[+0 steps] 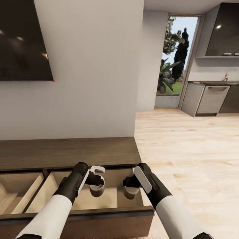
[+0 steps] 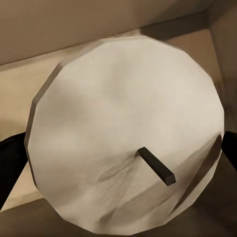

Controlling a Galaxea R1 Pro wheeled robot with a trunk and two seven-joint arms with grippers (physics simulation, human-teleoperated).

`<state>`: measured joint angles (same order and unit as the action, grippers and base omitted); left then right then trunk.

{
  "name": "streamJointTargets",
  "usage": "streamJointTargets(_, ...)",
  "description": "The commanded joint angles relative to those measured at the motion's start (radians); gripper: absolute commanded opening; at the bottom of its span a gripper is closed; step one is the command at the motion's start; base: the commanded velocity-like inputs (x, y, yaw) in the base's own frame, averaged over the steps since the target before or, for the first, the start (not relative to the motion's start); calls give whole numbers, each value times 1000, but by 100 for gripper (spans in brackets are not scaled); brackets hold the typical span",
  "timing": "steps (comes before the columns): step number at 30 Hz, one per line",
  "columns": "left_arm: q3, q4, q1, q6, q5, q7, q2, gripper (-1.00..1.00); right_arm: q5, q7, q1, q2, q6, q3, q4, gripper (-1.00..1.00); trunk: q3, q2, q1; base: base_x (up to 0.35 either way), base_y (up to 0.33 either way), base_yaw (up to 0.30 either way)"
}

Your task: Place each of the two pumpkins and all three candles from the living room inside a cabinet in the living room (use any cabinet), then make sure every cabinet is closed, and position the cauldron so it is next to a table in the living room.

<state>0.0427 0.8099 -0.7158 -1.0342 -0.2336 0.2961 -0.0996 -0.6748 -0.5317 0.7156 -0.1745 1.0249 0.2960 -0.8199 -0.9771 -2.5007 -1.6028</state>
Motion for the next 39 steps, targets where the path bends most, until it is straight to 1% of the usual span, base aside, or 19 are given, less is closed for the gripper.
streamJointTargets(1,0,1,-1,-2,-10,9,0,-100,-9,-10,1,0,1,2,-1,-100,-5,-1,0,0,0,0)
streamJointTargets(8,0,-1,-1,-1,-10,9,-1,-100,-9,-10,1,0,0,7,-1,-100,-32,-2,-3,0,0,0)
streamJointTargets(16,1,0,-1,-1,-10,9,-2,-100,-9,-10,1,0,0,9,-1,-100,-32,-2,-3,1,0,0)
streamJointTargets(26,2,-3,-1,-3,-11,9,-4,-100,-9,-10,1,0,0,10,-1,-100,-32,-2,-3,132,0,0)
streamJointTargets(29,2,-4,-1,-3,-11,9,-5,-100,-9,-10,1,0,0,17,-1,-100,-32,-2,-3,153,0,0)
streamJointTargets(36,2,-3,-1,-3,-12,8,-6,-100,-9,-10,1,0,0,21,-1,-100,-32,-2,-3,33,0,0)
streamJointTargets(39,2,-3,-1,-3,-12,8,-6,-100,-9,-10,1,0,0,22,-1,-100,-44,-3,-5,3,0,0)
